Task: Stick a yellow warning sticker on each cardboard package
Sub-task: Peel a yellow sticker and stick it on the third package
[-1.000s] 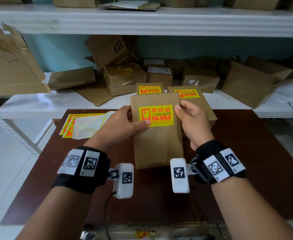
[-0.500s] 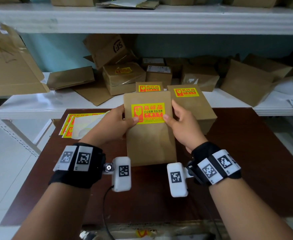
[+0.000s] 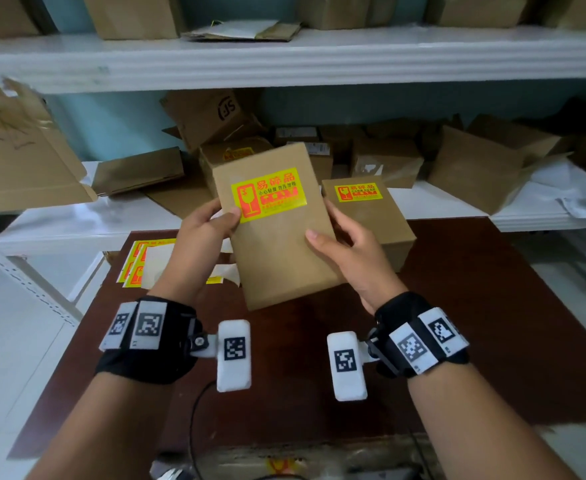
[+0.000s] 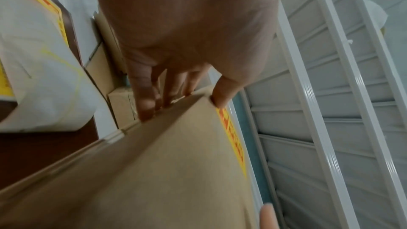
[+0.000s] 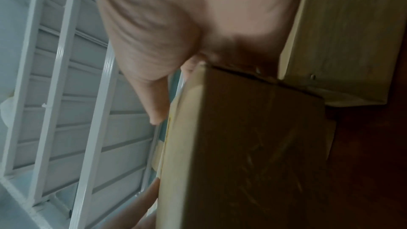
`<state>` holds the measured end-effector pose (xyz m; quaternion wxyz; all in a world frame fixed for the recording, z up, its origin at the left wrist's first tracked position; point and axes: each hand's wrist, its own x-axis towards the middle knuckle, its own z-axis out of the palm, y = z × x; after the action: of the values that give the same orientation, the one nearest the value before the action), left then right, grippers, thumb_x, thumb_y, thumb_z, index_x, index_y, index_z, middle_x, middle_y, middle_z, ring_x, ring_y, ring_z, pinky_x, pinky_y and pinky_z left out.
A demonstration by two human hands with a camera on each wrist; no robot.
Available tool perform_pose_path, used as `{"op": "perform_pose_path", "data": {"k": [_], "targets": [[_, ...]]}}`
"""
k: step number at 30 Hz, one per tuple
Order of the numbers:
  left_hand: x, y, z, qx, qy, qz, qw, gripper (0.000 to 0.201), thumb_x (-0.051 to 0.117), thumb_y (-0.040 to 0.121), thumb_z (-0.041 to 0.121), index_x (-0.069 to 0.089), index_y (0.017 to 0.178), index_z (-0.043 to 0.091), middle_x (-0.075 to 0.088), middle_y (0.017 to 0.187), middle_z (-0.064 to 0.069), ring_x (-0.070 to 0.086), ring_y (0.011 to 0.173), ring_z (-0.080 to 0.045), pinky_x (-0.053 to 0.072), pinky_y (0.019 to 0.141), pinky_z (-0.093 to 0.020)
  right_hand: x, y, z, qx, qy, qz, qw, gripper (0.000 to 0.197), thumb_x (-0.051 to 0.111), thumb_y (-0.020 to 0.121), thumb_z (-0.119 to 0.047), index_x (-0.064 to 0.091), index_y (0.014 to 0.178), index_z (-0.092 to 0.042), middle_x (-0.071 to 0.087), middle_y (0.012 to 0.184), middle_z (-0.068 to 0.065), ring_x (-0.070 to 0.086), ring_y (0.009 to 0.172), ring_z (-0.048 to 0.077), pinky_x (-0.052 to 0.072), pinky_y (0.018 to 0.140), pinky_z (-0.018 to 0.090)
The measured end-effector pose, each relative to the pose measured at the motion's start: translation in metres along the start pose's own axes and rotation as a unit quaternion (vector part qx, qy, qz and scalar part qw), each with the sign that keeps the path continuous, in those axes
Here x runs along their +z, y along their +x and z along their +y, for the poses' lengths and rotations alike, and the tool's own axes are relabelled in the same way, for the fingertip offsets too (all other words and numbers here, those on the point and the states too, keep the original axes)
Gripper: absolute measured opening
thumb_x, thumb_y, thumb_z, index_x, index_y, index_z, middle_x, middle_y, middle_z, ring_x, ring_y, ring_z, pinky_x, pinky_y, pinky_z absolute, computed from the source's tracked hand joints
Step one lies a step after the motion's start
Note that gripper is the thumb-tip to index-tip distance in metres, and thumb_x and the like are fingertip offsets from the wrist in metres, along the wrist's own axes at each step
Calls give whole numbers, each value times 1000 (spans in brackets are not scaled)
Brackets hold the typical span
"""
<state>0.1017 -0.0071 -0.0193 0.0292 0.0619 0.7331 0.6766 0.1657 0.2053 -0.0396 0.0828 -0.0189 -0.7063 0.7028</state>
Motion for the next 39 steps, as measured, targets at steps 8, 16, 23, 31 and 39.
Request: {"op": "perform_pose_path", "data": {"k": [8,16,23,31,39], "targets": [[57,3,14,-15,-24,10,1000,39,58,99,30,55,136,16,71,103,2,68,68,1,53,56,-21,-49,-4,-8,34,53,27,998,79,83,81,-17,45,149,-34,61,137,-6,66,118,15,58,94,35],[146,3,41,-12,-66,-111,992,58,62,95,19,38,149,24,63,134,3,64,114,-13,53,82,-28,-127,-15,-22,28,96,134,986,64,84,74,-33,58,132,-23,72,123,4,71,109,21,58,92,39],[244,34,48,-3,-23,-207,978,53,59,93,36,51,144,27,64,135,5,63,117,-16,52,95,-36,-222,-26,-32,40,57,175,982,64,77,85,-26,53,144,-22,68,128,1,66,116,20,51,89,30],[301,68,23,-62,124,-223,965,33,60,96,31,63,123,13,67,117,-3,63,110,-23,57,87,-43,-281,20,-18,111,3,215,970,40,79,81,-30,71,117,-15,74,116,12,72,99,23,57,80,31],[304,86,16,10,330,-238,913,31,55,96,44,65,103,15,67,102,-6,64,93,-25,56,71,-34,-286,35,18,157,-11,218,963,23,79,82,-34,74,96,-16,75,107,13,71,102,30,55,99,47]]}}
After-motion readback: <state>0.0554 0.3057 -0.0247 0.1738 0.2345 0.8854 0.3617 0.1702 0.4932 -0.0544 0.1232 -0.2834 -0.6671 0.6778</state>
